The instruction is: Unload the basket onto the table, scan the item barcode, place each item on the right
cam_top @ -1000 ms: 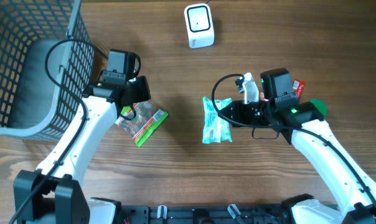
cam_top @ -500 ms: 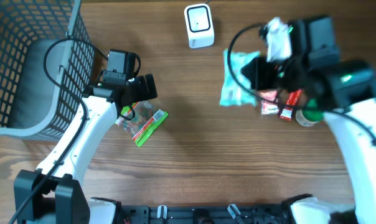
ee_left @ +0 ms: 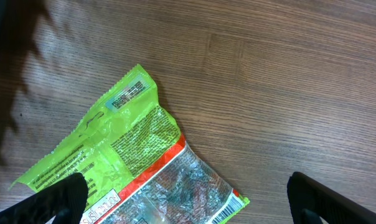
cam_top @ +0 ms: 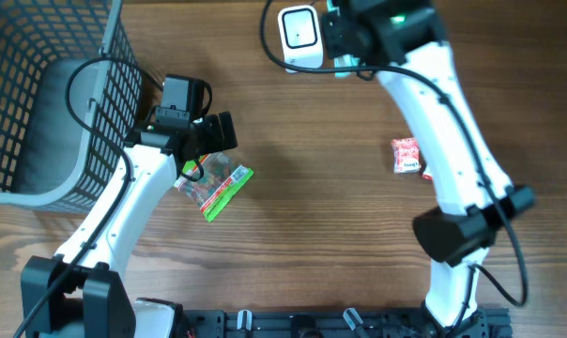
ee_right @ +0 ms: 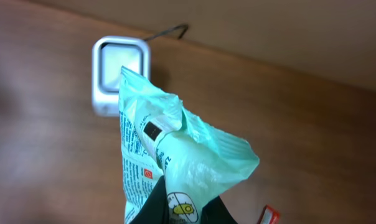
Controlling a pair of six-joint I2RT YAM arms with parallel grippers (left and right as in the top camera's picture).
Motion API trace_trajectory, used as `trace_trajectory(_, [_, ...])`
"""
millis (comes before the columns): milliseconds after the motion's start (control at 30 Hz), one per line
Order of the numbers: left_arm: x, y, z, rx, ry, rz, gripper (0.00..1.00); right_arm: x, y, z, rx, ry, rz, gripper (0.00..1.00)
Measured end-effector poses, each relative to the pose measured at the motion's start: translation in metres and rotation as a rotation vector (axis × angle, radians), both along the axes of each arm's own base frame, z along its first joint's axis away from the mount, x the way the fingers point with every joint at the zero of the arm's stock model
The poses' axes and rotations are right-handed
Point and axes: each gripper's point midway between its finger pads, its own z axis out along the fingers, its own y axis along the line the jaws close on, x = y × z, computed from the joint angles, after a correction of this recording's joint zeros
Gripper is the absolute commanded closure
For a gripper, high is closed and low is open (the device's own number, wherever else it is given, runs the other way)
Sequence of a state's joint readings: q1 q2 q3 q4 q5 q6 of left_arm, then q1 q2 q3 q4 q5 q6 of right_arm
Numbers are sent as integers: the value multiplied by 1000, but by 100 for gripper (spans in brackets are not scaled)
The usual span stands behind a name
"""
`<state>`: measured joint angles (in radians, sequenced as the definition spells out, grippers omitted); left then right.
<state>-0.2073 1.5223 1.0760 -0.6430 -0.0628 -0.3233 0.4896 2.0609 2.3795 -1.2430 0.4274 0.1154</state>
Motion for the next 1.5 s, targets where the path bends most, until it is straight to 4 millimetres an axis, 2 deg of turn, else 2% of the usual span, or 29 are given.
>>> trace_trajectory(67, [0,0,0,0,-1,0,0,21,4,-1,-100,-105,-77,96])
trace_trajectory(100, [0,0,0,0,-2,0,0,36,11,9,-136,-209,-117,96])
trace_trajectory(167, [0,0,0,0,-1,0,0,49,24,20,-176,-322,-151,96])
trace_trajectory(267, [0,0,0,0,-1,0,0,68,55,26,-295,-479,-178,96])
trace_trajectory(333, [0,0,0,0,0,0,0,78,72,19,-399,-516,-157,96])
trace_trajectory(400, [0,0,0,0,-1,0,0,90,79,8,-476,-542,-168,96])
trace_trajectory(533, [0,0,0,0,-1,0,0,118,87,-33,-601,-579,-191,96])
trace_trajectory(567, [0,0,0,0,-1,0,0,124,90,-55,-626,-573,-186,96])
trace_trajectory(833, [0,0,0,0,0,0,0,137,101,-170,-762,-463,-102,96])
trace_trajectory(900, [0,0,0,0,0,0,0,139,102,-167,-757,-485,-108,96])
trace_trajectory(1000, [0,0,0,0,0,0,0,142,105,-142,-708,-590,-150,96])
trace_trajectory(1033, [0,0,0,0,0,0,0,142,105,-141,-721,-587,-144,96])
trace_trajectory(1133, [0,0,0,0,0,0,0,142,105,-160,-759,-515,-98,96])
trace_trajectory(1233, [0,0,0,0,0,0,0,139,105,-177,-714,-485,-104,96])
trace_trajectory(1400, [0,0,0,0,0,0,0,139,106,-173,-692,-499,-116,96])
trace_trajectory(1467, [0,0,0,0,0,0,0,141,102,-151,-683,-513,-118,96])
trace_trajectory(1500, [0,0,0,0,0,0,0,141,97,-126,-682,-517,-118,96])
